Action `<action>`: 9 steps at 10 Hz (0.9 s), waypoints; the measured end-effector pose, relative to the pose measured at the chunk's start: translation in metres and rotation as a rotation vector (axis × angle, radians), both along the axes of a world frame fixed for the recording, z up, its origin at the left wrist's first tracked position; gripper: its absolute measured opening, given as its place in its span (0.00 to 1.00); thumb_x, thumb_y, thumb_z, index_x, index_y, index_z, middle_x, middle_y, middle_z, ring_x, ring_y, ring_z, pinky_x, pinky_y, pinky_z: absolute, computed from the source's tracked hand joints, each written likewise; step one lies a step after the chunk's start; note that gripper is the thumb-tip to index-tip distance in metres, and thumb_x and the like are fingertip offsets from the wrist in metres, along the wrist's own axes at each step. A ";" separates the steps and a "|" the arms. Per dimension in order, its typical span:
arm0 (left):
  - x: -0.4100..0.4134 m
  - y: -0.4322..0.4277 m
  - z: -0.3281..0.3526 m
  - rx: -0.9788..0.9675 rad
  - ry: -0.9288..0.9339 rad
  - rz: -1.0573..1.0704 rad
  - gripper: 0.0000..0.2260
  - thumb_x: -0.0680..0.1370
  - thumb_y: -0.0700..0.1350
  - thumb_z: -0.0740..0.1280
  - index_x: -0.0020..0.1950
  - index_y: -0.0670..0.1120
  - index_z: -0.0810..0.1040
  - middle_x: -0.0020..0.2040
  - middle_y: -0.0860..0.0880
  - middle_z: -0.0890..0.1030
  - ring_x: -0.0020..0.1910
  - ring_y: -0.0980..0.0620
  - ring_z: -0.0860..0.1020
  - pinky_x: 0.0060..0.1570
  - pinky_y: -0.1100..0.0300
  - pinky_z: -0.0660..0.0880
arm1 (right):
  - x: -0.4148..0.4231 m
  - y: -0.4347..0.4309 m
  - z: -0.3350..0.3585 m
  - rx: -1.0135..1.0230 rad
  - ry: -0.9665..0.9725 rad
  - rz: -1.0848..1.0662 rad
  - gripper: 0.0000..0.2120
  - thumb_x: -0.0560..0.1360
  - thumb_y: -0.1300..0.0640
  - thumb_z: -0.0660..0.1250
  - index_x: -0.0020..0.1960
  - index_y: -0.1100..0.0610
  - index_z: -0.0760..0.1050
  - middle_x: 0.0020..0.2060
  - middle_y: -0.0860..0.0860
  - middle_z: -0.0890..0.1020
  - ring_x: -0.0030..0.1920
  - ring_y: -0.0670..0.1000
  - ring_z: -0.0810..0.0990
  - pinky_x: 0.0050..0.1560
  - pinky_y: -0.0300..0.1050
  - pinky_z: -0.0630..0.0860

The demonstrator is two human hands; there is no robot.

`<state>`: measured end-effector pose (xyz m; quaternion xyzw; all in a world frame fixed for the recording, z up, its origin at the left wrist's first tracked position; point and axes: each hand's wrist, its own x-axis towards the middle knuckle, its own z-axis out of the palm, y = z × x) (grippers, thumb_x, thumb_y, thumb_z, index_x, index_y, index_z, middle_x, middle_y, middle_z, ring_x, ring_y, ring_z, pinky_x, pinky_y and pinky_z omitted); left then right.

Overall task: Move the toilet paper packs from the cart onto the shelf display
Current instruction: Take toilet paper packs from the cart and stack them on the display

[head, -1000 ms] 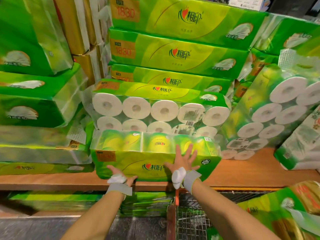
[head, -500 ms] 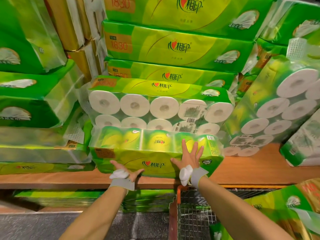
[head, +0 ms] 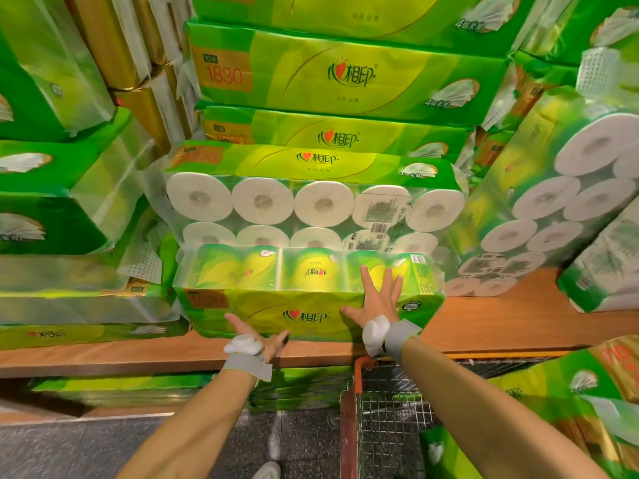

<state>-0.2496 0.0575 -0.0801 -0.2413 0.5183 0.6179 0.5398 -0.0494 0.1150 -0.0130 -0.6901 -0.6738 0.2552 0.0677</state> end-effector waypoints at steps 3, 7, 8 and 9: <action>0.117 -0.043 -0.028 0.083 0.237 -0.851 0.21 0.81 0.58 0.51 0.65 0.46 0.68 0.64 0.44 0.76 0.54 0.47 0.77 0.44 0.57 0.73 | 0.053 -0.051 0.009 0.083 0.088 0.009 0.38 0.74 0.52 0.68 0.76 0.44 0.48 0.77 0.53 0.39 0.76 0.60 0.39 0.72 0.59 0.56; 0.289 -0.053 0.018 0.411 0.690 -1.512 0.13 0.77 0.41 0.66 0.61 0.43 0.70 0.37 0.47 0.76 0.29 0.57 0.76 0.25 0.67 0.70 | 0.228 -0.161 0.043 0.181 0.082 -0.409 0.30 0.76 0.52 0.64 0.74 0.49 0.57 0.76 0.55 0.54 0.76 0.58 0.52 0.72 0.55 0.60; 0.340 -0.062 0.027 0.572 0.766 -1.699 0.25 0.74 0.42 0.70 0.68 0.42 0.64 0.53 0.44 0.78 0.45 0.52 0.79 0.38 0.70 0.73 | 0.267 -0.188 0.049 0.214 0.040 -0.490 0.30 0.75 0.52 0.65 0.74 0.51 0.58 0.75 0.56 0.57 0.75 0.57 0.54 0.73 0.54 0.57; 0.385 -0.075 0.037 0.678 0.817 -1.787 0.39 0.70 0.43 0.75 0.75 0.44 0.55 0.71 0.40 0.66 0.67 0.40 0.70 0.62 0.52 0.71 | 0.302 -0.214 0.054 0.218 0.002 -0.561 0.30 0.73 0.51 0.65 0.73 0.51 0.59 0.74 0.56 0.60 0.73 0.59 0.58 0.72 0.55 0.59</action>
